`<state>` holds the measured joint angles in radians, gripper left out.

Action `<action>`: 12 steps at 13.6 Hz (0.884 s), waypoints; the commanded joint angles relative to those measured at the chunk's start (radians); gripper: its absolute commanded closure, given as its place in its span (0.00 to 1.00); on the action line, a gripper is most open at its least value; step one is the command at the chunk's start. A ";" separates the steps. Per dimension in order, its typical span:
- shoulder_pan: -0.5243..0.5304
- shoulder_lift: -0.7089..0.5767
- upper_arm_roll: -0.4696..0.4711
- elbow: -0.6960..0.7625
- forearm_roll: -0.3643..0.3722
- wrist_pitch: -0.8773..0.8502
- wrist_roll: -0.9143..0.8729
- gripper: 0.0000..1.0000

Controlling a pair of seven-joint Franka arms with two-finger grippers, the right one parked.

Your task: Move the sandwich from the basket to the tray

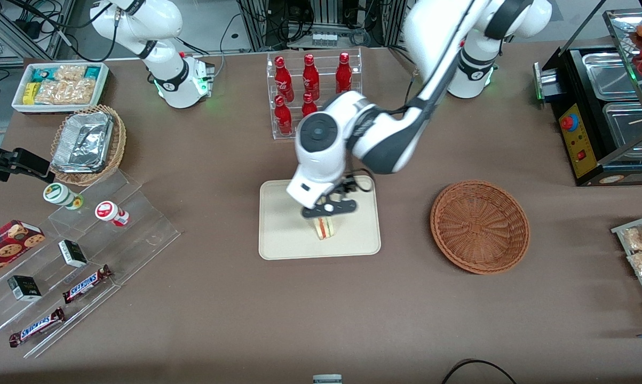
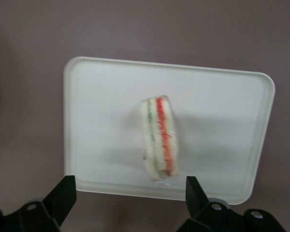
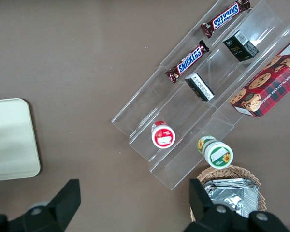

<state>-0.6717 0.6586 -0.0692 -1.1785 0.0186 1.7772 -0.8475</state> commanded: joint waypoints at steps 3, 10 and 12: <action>0.147 -0.158 -0.006 -0.179 -0.006 -0.028 0.247 0.00; 0.346 -0.375 -0.006 -0.406 -0.008 -0.036 0.579 0.00; 0.403 -0.430 -0.004 -0.443 -0.008 -0.062 0.663 0.00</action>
<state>-0.3154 0.3228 -0.0667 -1.5369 0.0177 1.7376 -0.2612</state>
